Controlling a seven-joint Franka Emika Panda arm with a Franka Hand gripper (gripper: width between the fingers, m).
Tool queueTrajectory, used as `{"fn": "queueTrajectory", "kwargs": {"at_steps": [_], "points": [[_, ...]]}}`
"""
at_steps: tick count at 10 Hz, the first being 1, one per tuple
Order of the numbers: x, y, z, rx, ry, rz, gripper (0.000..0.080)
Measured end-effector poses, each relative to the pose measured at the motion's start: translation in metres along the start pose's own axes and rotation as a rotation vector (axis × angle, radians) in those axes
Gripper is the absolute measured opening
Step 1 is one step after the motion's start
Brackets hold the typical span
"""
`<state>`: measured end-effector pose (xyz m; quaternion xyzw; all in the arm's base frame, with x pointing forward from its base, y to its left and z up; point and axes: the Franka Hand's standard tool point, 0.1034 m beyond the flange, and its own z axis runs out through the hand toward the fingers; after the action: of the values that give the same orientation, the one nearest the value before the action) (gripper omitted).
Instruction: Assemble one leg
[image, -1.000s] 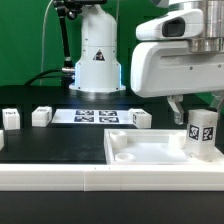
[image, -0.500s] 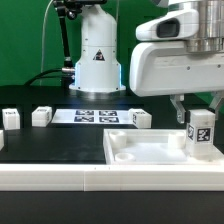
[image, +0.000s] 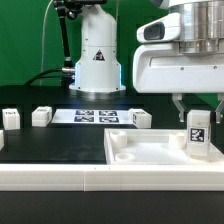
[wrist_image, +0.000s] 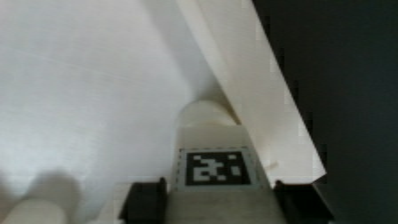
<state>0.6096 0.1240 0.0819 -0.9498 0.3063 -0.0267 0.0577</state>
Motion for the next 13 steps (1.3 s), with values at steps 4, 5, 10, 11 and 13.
{"fn": "queueTrajectory", "kwargs": {"at_steps": [4, 5, 10, 11, 13], "points": [[-0.0024, -0.0057, 0.0018, 0.016, -0.014, 0.392, 0.0291], [0.0000, -0.0045, 0.0015, 0.023, -0.021, 0.423, 0.0291], [-0.0014, -0.0039, 0.0021, 0.020, -0.025, 0.303, 0.0620], [-0.0011, -0.0032, 0.0023, 0.019, -0.022, 0.155, 0.0640], [-0.0027, -0.0047, 0.0024, 0.001, -0.006, -0.125, 0.0648]]}}
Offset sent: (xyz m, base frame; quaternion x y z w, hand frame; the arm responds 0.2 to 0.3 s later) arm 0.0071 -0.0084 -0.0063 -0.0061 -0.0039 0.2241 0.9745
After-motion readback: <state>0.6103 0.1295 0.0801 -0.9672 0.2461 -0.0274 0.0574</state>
